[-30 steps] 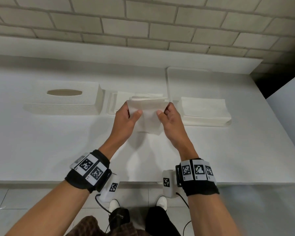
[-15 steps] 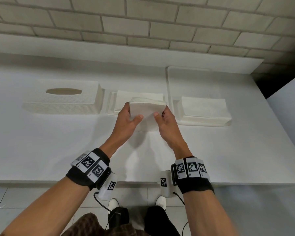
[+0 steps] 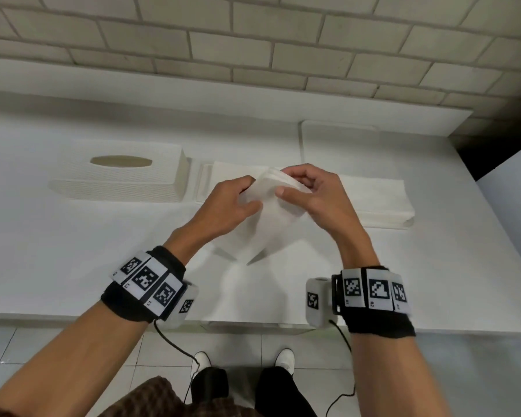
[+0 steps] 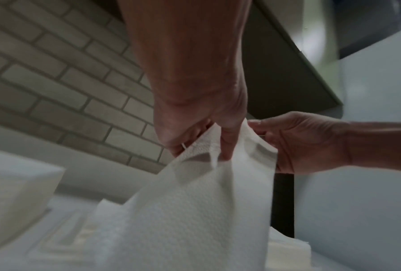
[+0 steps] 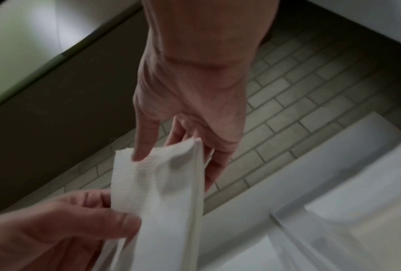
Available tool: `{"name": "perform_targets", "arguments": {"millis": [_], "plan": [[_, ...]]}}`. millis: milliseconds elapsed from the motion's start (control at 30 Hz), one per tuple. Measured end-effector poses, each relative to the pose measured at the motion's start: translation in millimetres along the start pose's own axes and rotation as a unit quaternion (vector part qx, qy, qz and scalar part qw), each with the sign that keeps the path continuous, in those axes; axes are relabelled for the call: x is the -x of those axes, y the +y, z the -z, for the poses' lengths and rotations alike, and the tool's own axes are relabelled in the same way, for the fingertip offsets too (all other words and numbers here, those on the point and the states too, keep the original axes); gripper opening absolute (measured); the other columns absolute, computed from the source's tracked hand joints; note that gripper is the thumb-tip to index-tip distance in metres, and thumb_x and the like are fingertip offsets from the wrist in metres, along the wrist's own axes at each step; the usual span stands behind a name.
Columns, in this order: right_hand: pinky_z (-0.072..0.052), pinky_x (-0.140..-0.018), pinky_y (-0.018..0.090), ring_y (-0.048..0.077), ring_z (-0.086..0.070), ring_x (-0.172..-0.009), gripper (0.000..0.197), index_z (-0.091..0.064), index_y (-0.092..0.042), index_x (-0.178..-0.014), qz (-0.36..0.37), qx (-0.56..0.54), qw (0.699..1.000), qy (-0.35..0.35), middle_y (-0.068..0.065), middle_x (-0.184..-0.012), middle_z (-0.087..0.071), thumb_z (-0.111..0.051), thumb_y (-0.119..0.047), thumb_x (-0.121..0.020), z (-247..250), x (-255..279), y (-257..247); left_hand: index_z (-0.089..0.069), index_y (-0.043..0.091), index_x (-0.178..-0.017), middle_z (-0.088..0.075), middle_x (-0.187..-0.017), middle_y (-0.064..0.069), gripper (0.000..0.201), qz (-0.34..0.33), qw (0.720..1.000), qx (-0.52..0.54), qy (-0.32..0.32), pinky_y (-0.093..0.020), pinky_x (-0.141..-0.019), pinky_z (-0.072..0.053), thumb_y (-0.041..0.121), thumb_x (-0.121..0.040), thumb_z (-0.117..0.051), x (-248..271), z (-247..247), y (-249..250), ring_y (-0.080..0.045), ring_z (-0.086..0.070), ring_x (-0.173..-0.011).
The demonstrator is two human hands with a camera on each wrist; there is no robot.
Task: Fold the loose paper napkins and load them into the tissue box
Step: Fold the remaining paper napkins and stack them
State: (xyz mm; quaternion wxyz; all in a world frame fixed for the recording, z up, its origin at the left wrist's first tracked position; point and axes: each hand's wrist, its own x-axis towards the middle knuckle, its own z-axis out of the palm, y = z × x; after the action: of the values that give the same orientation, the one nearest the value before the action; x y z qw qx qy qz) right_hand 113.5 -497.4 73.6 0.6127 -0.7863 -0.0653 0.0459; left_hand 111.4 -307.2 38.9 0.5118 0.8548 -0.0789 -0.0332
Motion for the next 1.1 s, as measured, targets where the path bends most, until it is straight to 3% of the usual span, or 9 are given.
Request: {"name": "perform_targets", "arguments": {"millis": [100, 167, 267, 400, 600, 733, 833, 1000, 1100], "plan": [[-0.054, -0.067, 0.036, 0.026, -0.069, -0.079, 0.013, -0.072, -0.007, -0.093, -0.035, 0.152, 0.985, -0.069, 0.012, -0.089, -0.072, -0.070, -0.016, -0.083, 0, -8, -3, -0.063, 0.011, -0.087, -0.067, -0.082, -0.003, 0.009, -0.004, 0.998, -0.022, -0.063, -0.038, -0.064, -0.050, 0.015, -0.082, -0.069, -4, 2, 8, -0.022, -0.063, -0.073], [-0.051, -0.064, 0.033, 0.022, -0.067, -0.071, 0.014, -0.071, -0.003, -0.087, -0.046, 0.158, 0.985, -0.050, 0.013, -0.084, -0.071, -0.068, -0.016, -0.084, 6, -8, 6, -0.069, 0.011, -0.093, -0.074, -0.089, -0.002, 0.015, 0.043, 0.994, 0.040, -0.089, -0.033, -0.071, -0.055, 0.012, -0.079, -0.075, -8, 12, 0, -0.020, -0.071, -0.082], [-0.055, -0.072, 0.028, 0.015, -0.071, -0.077, 0.012, -0.073, -0.010, -0.096, -0.089, 0.001, 0.996, 0.018, 0.002, -0.089, -0.075, -0.069, -0.014, -0.086, 23, -2, 25, -0.073, 0.010, -0.102, -0.076, -0.102, -0.005, 0.032, 0.122, 0.975, 0.171, -0.077, -0.029, -0.085, -0.055, 0.013, -0.071, -0.081, -8, 37, -25, -0.021, -0.072, -0.097], [-0.054, -0.092, 0.039, 0.026, -0.071, -0.101, 0.019, -0.070, -0.013, -0.106, -0.128, -0.150, 0.979, 0.059, 0.010, -0.108, -0.074, -0.067, -0.010, -0.088, 18, 0, 61, -0.066, 0.004, -0.113, -0.073, -0.115, -0.008, 0.058, 0.168, 0.917, 0.358, -0.046, -0.030, -0.090, -0.055, 0.015, -0.058, -0.082, -2, 30, -48, -0.022, -0.069, -0.106], [-0.053, -0.094, 0.037, 0.027, -0.069, -0.104, 0.024, -0.068, -0.009, -0.114, -0.156, -0.080, 0.984, 0.017, 0.007, -0.108, -0.074, -0.063, -0.009, -0.091, 0, 1, 97, -0.070, 0.014, -0.104, -0.074, -0.108, -0.006, 0.028, 0.191, 0.944, 0.265, 0.041, -0.040, -0.096, -0.051, 0.008, -0.078, -0.076, -4, 11, -79, -0.025, -0.069, -0.105], [-0.052, -0.094, 0.034, 0.020, -0.069, -0.105, 0.026, -0.067, -0.011, -0.117, -0.128, -0.064, 0.990, 0.013, 0.004, -0.110, -0.074, -0.060, -0.012, -0.093, -9, 6, 106, -0.071, 0.018, -0.101, -0.075, -0.101, 0.000, 0.022, 0.155, 0.955, 0.243, 0.072, -0.032, -0.088, -0.054, 0.008, -0.081, -0.074, 9, 4, -84, -0.018, -0.071, -0.098], [-0.052, -0.094, 0.036, 0.023, -0.068, -0.106, 0.028, -0.064, -0.013, -0.119, -0.130, -0.059, 0.990, 0.007, 0.007, -0.112, -0.073, -0.060, -0.010, -0.092, -12, 9, 113, -0.070, 0.021, -0.099, -0.075, -0.091, 0.008, 0.026, 0.151, 0.955, 0.242, 0.077, -0.018, -0.073, -0.052, 0.002, -0.080, -0.073, 14, 0, -89, -0.009, -0.071, -0.087], [-0.053, -0.087, 0.036, 0.023, -0.067, -0.096, 0.027, -0.062, -0.013, -0.119, -0.138, -0.050, 0.989, 0.015, 0.010, -0.109, -0.071, -0.059, -0.006, -0.092, -17, 12, 121, -0.066, 0.025, -0.089, -0.066, -0.087, 0.005, 0.030, 0.158, 0.961, 0.207, 0.088, -0.023, -0.073, -0.046, -0.004, -0.082, -0.069, 15, -5, -98, -0.013, -0.061, -0.077], [-0.053, -0.082, 0.032, 0.019, -0.067, -0.092, 0.025, -0.063, -0.014, -0.116, -0.137, -0.057, 0.989, 0.019, 0.007, -0.104, -0.071, -0.059, -0.006, -0.092, -19, 14, 121, -0.065, 0.025, -0.090, -0.066, -0.087, 0.005, 0.032, 0.148, 0.963, 0.206, 0.091, -0.016, -0.070, -0.048, -0.006, -0.082, -0.067, 15, -6, -100, -0.009, -0.061, -0.076]]}}
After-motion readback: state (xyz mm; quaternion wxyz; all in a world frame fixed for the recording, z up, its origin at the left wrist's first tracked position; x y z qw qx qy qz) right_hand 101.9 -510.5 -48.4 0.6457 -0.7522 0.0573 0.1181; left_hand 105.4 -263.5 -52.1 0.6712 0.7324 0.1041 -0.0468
